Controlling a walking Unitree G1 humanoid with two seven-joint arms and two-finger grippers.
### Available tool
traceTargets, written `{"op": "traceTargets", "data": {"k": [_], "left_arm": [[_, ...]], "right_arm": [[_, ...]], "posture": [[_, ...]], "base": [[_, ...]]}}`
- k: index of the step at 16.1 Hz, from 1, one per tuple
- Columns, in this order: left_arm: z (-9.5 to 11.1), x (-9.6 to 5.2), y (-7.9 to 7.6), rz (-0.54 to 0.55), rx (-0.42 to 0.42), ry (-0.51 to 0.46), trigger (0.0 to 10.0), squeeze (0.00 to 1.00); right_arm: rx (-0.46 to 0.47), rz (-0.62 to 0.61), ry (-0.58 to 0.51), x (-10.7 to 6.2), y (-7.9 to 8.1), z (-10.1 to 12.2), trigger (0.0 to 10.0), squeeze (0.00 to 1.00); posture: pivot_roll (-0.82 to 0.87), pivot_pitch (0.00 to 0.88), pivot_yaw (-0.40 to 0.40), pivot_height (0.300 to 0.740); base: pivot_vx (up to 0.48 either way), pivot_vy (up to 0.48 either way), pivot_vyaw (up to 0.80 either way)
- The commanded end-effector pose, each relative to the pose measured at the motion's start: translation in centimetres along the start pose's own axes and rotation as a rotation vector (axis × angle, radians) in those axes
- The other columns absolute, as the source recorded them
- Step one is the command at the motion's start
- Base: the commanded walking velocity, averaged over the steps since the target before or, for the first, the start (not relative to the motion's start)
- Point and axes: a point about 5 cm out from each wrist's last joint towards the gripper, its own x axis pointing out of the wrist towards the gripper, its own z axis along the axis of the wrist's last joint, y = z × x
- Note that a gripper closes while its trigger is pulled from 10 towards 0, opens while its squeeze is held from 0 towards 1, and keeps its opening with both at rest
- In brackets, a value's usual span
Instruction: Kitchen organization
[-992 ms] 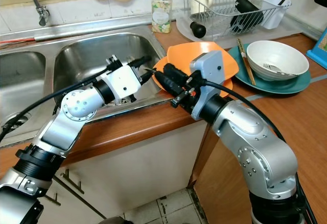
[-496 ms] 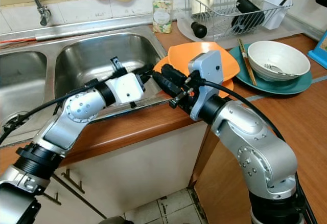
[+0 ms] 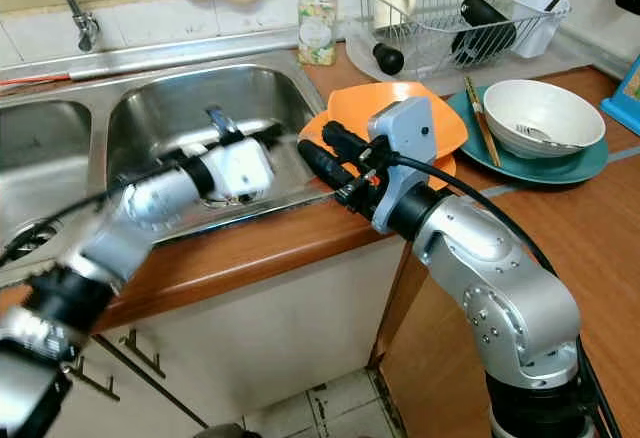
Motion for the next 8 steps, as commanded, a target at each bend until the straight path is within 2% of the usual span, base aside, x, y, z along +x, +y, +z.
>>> {"op": "traceTargets", "data": {"k": [1,3,5,6,7,8], "left_arm": [[-1.2,0.1,0.6,0.007,0.022,0.064,0.0,0.0],[-2.9,0.3,1.4,0.007,0.029,0.147,0.0,0.0],[-4.7,0.7,2.1,-0.01,0.049,0.248,0.7,0.0],[-5.4,0.8,2.2,-0.03,0.021,0.299,3.6,0.0],[-6.2,0.7,1.6,-0.101,0.007,0.354,8.4,0.0],[-7.2,0.4,1.0,-0.152,0.014,0.424,10.0,0.0]], "right_arm": [[-0.028,-0.01,0.013,0.1,-0.1,0.0,10.0,0.0],[-0.037,-0.031,0.06,0.0,-0.4,-0.8,10.0,0.0],[-0.051,-0.032,0.102,-0.2,-0.3,-1.6,10.0,0.0],[-0.057,-0.025,0.11,-0.3,-0.1,-1.7,10.0,0.0],[-0.063,-0.018,0.115,-0.3,0.1,-1.7,10.0,0.0],[-0.065,-0.013,0.119,-0.3,0.2,-1.8,10.0,0.0]], "posture": [[-0.18,0.0,0.043,0.74],[-0.18,0.0,0.047,0.74],[-0.19,0.0,0.051,0.74],[-0.2,0.0,0.052,0.74],[-0.21,0.0,0.06,0.74],[-0.22,0.0,0.063,0.74]], "base": [[0.0,0.0,0.0],[0.0,0.0,0.0],[0.0,0.0,0.0],[0.0,0.0,0.0],[0.0,0.0,0.0],[0.0,0.0,0.0]]}}
